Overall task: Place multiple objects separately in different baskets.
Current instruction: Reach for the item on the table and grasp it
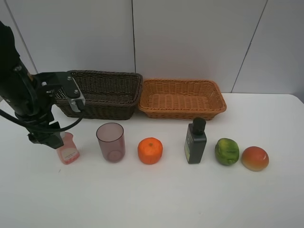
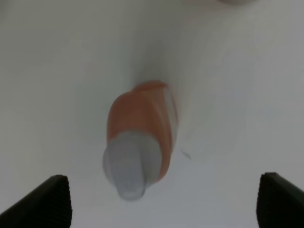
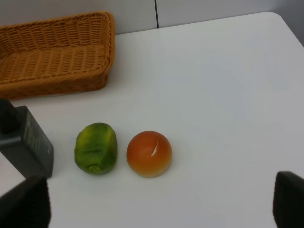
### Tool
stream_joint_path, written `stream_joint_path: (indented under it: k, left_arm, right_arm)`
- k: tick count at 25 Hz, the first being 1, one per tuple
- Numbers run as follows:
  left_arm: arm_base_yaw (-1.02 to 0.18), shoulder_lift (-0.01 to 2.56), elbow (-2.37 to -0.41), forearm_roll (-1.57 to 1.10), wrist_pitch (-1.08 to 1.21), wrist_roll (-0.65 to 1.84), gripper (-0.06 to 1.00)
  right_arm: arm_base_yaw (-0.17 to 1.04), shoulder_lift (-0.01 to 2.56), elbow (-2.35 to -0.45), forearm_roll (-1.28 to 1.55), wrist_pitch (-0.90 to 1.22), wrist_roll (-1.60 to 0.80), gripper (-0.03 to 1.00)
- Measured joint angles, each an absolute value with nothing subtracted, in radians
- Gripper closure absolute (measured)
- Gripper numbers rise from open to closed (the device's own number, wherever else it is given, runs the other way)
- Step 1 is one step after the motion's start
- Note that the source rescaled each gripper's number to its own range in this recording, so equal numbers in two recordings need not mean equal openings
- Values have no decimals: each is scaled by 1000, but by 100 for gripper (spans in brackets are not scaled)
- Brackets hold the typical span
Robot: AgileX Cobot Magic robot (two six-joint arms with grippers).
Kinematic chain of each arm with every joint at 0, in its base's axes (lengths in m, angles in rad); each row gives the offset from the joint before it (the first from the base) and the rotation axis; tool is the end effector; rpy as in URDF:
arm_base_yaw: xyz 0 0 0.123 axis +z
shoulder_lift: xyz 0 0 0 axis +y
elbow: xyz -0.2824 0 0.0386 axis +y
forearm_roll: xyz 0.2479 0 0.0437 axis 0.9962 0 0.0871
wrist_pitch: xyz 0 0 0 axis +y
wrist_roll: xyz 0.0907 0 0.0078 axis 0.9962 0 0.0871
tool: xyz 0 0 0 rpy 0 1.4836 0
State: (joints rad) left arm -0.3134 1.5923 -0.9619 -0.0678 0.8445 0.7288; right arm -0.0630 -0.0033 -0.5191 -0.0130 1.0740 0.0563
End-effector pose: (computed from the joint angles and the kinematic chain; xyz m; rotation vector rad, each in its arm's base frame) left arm 0.2718 -0.0929 0.2043 1.4172 2.5886 -0.0233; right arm -0.0082 -0.0005 0.2813 0.1222 2.0315 -0.0197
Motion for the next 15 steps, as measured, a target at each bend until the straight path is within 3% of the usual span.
stream_joint_path:
  k: [15]
  left_arm:
    - [-319, 1760, -963, -87, 734, 729, -1]
  right_arm:
    - [-63, -3, -519, -13, 1074, 56, -3]
